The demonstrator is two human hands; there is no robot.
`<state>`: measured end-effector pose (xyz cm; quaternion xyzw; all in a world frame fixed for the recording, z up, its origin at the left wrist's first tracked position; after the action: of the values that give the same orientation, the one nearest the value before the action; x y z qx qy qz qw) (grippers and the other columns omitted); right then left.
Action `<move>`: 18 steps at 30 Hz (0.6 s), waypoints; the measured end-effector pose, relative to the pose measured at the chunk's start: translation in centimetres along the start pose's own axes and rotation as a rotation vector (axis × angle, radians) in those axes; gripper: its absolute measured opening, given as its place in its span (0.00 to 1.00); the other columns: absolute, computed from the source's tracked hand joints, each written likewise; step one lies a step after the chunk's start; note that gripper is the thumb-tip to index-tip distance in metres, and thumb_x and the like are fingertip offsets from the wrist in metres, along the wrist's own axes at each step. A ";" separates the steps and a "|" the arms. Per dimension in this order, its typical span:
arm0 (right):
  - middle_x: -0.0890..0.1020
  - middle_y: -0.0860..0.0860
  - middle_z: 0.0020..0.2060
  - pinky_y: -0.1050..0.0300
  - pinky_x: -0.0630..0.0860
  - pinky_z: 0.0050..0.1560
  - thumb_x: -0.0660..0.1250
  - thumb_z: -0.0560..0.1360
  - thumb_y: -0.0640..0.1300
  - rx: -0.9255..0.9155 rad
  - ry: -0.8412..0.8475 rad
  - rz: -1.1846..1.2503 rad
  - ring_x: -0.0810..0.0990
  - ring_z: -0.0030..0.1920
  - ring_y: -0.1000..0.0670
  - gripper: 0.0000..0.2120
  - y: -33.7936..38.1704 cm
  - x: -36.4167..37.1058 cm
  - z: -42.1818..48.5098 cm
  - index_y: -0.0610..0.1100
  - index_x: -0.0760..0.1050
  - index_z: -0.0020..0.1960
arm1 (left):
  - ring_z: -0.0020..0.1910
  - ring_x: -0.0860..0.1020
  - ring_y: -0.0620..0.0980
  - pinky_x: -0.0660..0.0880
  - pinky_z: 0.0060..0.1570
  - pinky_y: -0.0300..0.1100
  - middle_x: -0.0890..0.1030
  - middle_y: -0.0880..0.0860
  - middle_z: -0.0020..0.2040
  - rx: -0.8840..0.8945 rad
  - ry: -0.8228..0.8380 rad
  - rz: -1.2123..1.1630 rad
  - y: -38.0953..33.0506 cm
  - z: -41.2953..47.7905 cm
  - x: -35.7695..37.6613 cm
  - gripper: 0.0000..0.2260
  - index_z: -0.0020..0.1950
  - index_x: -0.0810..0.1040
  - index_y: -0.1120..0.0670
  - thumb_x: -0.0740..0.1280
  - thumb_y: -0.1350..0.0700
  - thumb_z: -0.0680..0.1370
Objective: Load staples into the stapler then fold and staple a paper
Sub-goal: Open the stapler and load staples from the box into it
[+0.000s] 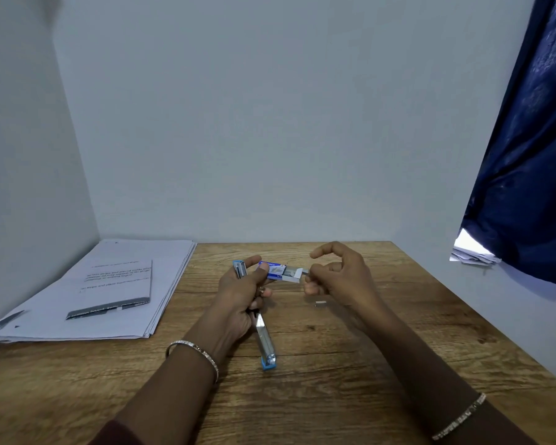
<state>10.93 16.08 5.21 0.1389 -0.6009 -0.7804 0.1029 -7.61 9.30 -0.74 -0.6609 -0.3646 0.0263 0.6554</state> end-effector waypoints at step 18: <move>0.87 0.40 0.36 0.61 0.82 0.40 0.68 0.77 0.34 -0.140 0.276 -0.376 0.85 0.33 0.51 0.27 0.4 3.6 -1.7 0.38 0.69 0.75 | 0.18 0.71 0.43 0.61 0.13 0.31 0.82 0.58 0.39 -0.014 0.007 0.006 0.0 -0.8 0.7 0.16 0.60 0.72 0.60 0.73 0.62 0.76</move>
<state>8.08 13.27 4.90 0.3463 -0.4893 -0.7991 0.0461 -6.71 8.92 -0.29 -0.6667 -0.3603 0.0234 0.6520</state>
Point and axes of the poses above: each hand's wrist, its own z-axis towards the middle knuckle, its own x-axis out of the palm, y = z × x, the point moved 9 cm from there along z, towards the middle knuckle
